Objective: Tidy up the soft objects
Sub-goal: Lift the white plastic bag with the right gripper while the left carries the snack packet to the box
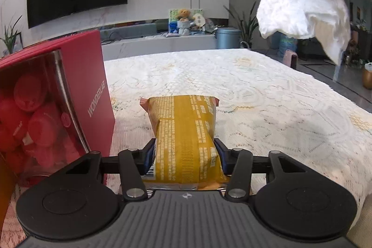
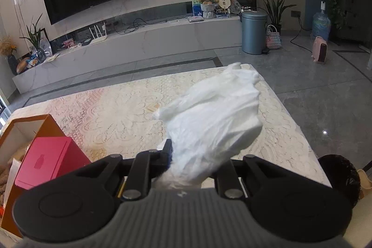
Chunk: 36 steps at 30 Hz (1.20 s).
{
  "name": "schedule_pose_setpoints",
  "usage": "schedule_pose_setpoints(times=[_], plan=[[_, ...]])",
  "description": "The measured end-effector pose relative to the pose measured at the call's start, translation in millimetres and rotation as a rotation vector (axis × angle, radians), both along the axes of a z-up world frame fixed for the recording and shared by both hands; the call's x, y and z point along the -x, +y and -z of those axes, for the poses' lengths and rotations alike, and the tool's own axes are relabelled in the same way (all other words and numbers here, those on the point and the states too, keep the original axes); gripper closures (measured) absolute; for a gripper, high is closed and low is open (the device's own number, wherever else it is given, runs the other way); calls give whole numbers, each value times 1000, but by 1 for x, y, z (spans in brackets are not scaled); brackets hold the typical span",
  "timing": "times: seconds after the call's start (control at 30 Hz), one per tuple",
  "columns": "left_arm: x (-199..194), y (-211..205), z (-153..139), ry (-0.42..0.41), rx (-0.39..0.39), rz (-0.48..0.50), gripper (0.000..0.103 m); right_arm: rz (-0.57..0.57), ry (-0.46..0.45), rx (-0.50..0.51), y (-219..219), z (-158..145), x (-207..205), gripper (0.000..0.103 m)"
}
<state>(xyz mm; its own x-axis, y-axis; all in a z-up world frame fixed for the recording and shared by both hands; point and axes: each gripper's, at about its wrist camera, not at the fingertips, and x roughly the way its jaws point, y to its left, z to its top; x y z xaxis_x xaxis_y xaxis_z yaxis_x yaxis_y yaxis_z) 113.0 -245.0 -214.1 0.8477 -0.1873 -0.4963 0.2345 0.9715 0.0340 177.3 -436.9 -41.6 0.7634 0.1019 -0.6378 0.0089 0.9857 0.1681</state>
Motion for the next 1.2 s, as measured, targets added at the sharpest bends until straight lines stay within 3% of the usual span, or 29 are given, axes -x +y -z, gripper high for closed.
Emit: schedule_pose_setpoints(times=[0.13,0.37,0.77,0.97,1.2], plan=[[4,2,-4,12,22,-30,47,-7,-16,-128,-12,11,0,88],[8,2,-25,-15,72,-71,48,17,37,-89,-24,35,-5,88],[9,6,-80,24,168,-65,48,-14,18,-94,-33,32,8,88],[21,30,-99,11,199,-76,48,-33,-59,-83,-25,4,26,88],[26,70,-123,-3,289,-80,48,-86,-276,-36,29,-69,65,88]])
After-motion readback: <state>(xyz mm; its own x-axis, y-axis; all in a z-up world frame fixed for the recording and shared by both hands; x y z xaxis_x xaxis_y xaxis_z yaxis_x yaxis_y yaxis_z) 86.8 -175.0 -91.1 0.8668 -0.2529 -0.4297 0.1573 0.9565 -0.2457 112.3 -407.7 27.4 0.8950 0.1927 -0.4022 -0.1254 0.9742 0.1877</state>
